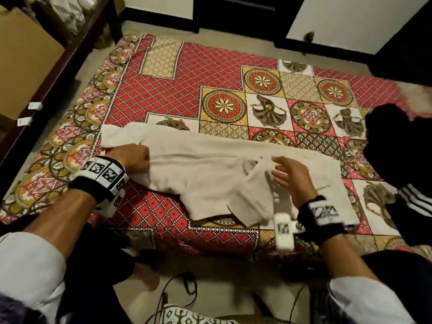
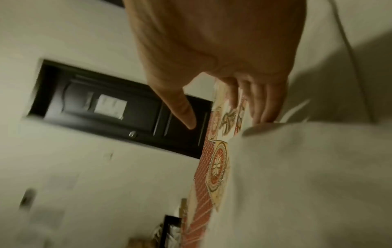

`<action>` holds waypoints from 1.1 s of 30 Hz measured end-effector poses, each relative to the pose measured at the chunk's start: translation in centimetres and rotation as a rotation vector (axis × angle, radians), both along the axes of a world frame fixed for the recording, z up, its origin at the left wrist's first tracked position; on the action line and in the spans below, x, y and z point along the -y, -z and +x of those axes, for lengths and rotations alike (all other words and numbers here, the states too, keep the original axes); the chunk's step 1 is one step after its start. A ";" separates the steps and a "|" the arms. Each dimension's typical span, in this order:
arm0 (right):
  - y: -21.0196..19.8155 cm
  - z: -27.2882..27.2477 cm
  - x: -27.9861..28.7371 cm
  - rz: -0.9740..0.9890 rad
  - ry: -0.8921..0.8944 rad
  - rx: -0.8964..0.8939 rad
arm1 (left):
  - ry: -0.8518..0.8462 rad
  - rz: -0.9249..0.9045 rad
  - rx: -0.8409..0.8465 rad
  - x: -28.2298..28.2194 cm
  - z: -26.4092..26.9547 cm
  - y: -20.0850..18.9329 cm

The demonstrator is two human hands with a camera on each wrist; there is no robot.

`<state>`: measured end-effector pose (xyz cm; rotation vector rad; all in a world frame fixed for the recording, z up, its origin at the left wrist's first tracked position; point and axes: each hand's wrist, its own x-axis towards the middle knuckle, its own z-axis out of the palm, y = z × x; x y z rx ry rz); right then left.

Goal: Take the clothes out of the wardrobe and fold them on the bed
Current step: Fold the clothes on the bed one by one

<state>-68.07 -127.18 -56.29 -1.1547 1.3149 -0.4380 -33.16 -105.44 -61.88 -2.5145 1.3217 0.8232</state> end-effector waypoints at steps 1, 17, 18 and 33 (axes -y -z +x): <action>0.7 -0.7 -0.6 -0.106 -0.033 -0.130 | 0.021 -0.023 0.045 0.2 -0.5 -0.1; 6.2 -5.2 -11.4 -0.874 -0.801 -0.853 | 0.129 -0.242 -0.357 2.1 -7.4 0.7; 6.1 -5.4 -10.9 -0.857 -0.765 -0.803 | 0.117 -0.242 -0.363 2.0 -7.5 0.7; -10.0 -4.0 2.8 -0.127 0.280 0.395 | 0.068 -0.345 -0.252 -0.6 -10.9 -0.1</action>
